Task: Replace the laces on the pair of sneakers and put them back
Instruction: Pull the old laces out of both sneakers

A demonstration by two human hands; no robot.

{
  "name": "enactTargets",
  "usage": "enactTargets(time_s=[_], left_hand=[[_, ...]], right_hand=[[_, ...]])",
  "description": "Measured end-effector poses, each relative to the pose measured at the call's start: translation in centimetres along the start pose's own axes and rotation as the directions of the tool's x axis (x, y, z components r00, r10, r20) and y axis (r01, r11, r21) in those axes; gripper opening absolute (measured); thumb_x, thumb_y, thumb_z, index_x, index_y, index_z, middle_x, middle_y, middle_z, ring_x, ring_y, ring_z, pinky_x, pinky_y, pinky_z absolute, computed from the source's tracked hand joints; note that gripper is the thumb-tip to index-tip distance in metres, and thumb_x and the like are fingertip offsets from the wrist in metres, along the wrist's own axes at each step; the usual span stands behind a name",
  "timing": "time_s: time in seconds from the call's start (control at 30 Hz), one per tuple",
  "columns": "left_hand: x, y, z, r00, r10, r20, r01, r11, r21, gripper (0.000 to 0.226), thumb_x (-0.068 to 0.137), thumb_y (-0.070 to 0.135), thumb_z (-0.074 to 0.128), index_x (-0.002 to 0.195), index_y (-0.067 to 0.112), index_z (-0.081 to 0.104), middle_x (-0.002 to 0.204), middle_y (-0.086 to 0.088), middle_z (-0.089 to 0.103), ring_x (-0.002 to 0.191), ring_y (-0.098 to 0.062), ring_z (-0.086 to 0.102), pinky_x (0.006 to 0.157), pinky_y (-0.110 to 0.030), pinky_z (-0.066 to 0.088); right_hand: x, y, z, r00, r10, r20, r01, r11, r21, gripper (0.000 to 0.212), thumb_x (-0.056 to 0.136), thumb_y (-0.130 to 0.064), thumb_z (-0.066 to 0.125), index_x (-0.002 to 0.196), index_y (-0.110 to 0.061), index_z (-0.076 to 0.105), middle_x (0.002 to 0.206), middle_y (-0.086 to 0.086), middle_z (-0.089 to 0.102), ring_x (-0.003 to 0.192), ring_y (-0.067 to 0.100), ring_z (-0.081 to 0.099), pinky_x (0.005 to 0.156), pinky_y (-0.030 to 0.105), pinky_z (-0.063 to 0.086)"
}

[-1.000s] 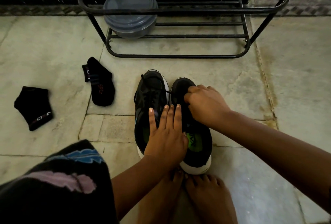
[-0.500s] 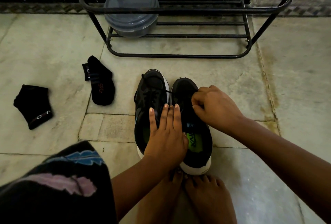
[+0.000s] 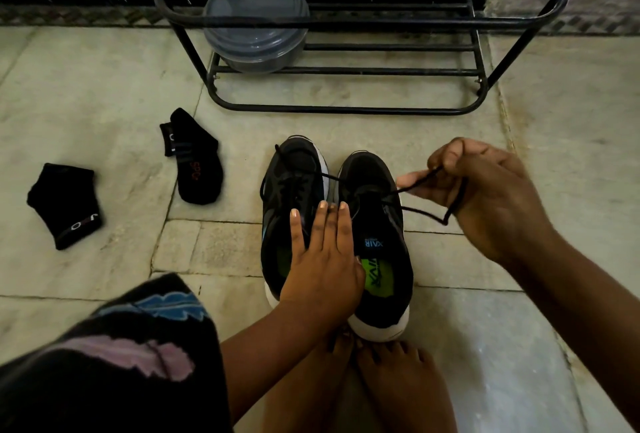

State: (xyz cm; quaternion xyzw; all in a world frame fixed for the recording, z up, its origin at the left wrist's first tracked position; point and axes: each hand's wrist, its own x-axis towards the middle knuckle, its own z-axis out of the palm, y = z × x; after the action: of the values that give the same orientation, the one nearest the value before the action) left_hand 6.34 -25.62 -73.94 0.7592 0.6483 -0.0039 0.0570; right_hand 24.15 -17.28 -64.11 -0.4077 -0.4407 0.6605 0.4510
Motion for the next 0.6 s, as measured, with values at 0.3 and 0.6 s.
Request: enactTargets(time_s=[0.3, 0.6], left_hand=[[-0.1, -0.1, 0.0, 1.0, -0.003, 0.012, 0.003, 1.0, 0.002, 0.069, 0.085, 0.035, 0.03, 0.143, -0.003, 0.026, 0.144, -0.021, 0.042, 0.14, -0.033, 0.029, 0.11, -0.061, 0.006], [0.1, -0.1, 0.0, 1.0, 0.003, 0.01, -0.003, 1.0, 0.004, 0.07, 0.084, 0.035, 0.031, 0.143, -0.003, 0.025, 0.143, -0.021, 0.043, 0.139, -0.033, 0.031, 0.109, -0.061, 0.006]], right_hand=[[3.6, 5.7, -1.2, 0.997, -0.076, -0.035, 0.008, 0.497, -0.868, 0.017, 0.086, -0.022, 0.067, 0.072, -0.016, 0.059, 0.067, -0.011, 0.057, 0.06, -0.003, 0.05, 0.055, 0.004, 0.033], [2.2, 5.1, -3.3, 0.976, 0.219, -0.002, -0.071, 0.309, -0.948, 0.03, 0.085, -0.044, 0.064, 0.099, -0.02, 0.054, 0.087, -0.006, 0.063, 0.081, 0.013, 0.06, 0.071, 0.031, 0.05]])
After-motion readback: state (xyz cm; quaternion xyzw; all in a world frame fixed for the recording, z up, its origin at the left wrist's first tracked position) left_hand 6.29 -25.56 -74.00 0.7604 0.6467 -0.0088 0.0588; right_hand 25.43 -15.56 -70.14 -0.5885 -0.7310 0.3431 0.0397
